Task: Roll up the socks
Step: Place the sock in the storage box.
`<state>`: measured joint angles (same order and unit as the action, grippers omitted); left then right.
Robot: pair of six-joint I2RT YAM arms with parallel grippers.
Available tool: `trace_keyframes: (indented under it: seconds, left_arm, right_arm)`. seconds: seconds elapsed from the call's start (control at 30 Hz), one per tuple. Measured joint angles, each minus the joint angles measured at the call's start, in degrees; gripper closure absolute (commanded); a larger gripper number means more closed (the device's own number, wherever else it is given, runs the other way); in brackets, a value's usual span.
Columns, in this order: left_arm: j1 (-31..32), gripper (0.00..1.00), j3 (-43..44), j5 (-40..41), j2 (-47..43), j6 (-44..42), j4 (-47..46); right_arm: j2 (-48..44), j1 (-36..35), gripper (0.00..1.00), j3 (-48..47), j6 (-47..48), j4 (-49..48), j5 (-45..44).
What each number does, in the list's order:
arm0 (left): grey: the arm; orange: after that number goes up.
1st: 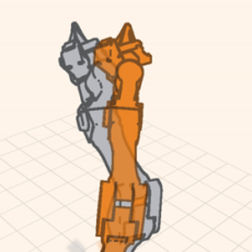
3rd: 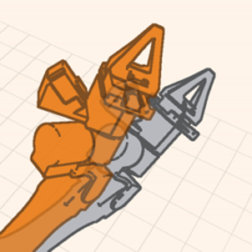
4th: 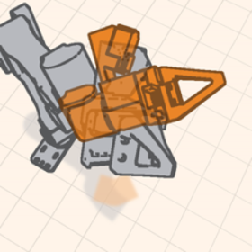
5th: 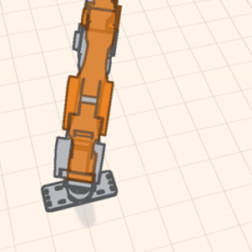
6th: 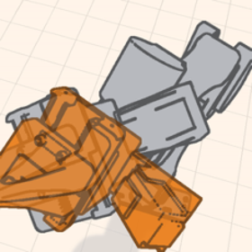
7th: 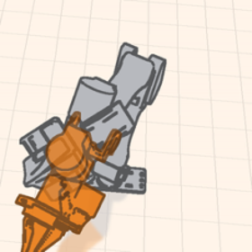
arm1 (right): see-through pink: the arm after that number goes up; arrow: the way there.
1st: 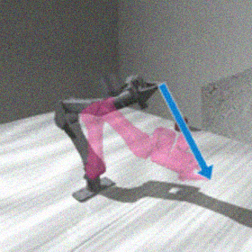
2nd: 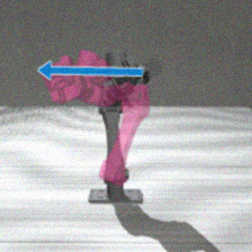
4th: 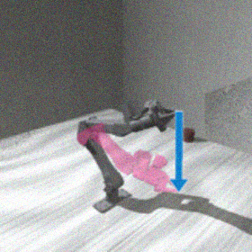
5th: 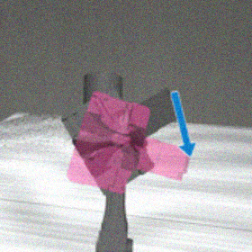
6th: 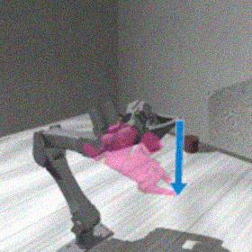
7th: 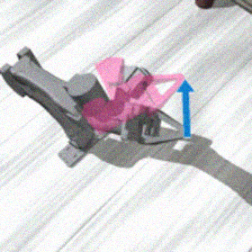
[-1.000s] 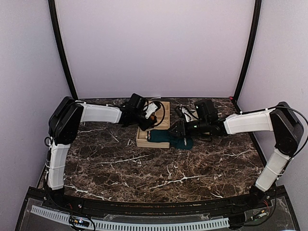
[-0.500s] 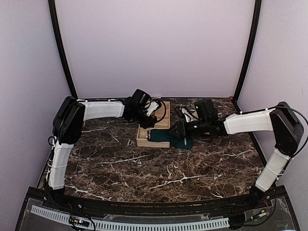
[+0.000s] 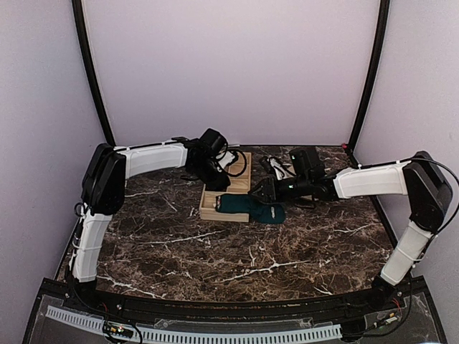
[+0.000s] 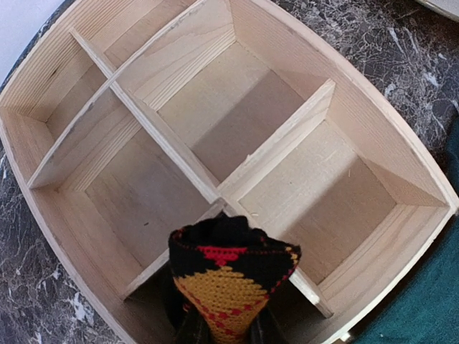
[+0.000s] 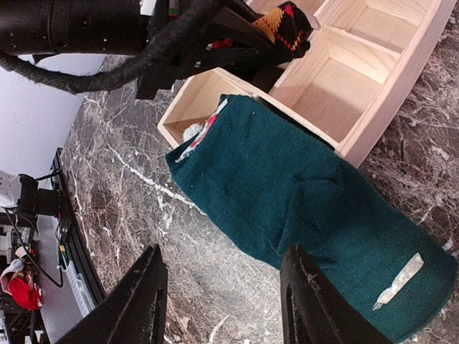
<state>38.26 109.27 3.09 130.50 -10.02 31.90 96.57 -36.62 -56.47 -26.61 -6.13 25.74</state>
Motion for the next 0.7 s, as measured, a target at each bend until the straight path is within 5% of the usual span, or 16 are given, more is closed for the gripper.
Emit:
trace_keyframes:
  seconds: [0.7]
  left_arm:
    - [-0.3, 1.0, 15.6, -0.9, 9.7, 2.8, 15.6]
  right_arm:
    - [0.3, 0.0, 0.51, -0.8, 0.0, 0.0, 0.2]
